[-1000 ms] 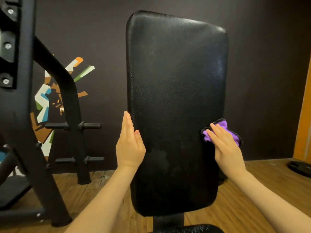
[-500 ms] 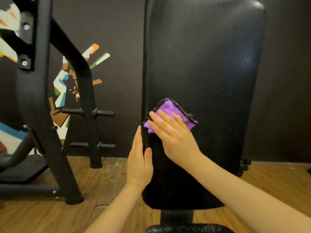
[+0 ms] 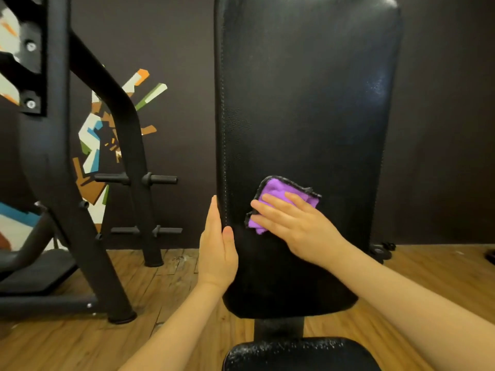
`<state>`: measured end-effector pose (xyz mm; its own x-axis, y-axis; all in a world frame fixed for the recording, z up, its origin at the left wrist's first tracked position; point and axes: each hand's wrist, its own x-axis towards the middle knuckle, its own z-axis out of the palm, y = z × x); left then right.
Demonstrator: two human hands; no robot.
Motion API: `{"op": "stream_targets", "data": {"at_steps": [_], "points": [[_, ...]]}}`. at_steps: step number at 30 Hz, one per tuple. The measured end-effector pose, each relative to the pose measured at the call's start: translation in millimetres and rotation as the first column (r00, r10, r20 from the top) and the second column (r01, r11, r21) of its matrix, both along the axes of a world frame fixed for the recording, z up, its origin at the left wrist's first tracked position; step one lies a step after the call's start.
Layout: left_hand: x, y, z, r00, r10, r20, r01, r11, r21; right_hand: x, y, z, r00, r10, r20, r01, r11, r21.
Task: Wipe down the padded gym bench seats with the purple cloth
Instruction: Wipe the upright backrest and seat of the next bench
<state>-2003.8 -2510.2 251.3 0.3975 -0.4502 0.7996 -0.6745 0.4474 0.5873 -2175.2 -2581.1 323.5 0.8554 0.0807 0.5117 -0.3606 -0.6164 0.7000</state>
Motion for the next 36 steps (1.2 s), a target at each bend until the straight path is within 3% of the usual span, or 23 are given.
{"op": "stream_targets", "data": {"at_steps": [11, 16, 21, 24, 28, 36], "points": [[-1, -6, -5, 1.000, 0.016, -0.027, -0.017, 0.999, -0.027, -127, -47, -20, 0.946, -0.228, 0.231, 0.163, 0.949, 0.271], [1, -7, -6, 1.000, 0.023, -0.021, -0.024, 0.999, -0.039, -99, -35, -8, 0.964, -0.068, 0.256, 0.012, 0.977, 0.211], [2, -7, -7, 0.999, 0.053, -0.011, -0.053, 0.996, -0.065, 3, 0, 35, 0.953, 0.209, 0.218, -0.242, 0.961, 0.136], [1, -5, -6, 0.998, 0.057, -0.006, -0.057, 0.994, -0.091, 61, 17, 42, 0.936, 0.181, 0.302, -0.225, 0.967, 0.117], [-1, -3, -4, 1.000, 0.023, 0.000, -0.023, 0.993, -0.119, 73, 28, 15, 0.891, 0.111, 0.441, -0.204, 0.964, 0.171], [0, -1, -5, 0.998, -0.007, -0.061, 0.004, 0.999, -0.054, 52, 32, -32, 0.956, 0.001, 0.292, -0.057, 0.981, 0.184]]}}
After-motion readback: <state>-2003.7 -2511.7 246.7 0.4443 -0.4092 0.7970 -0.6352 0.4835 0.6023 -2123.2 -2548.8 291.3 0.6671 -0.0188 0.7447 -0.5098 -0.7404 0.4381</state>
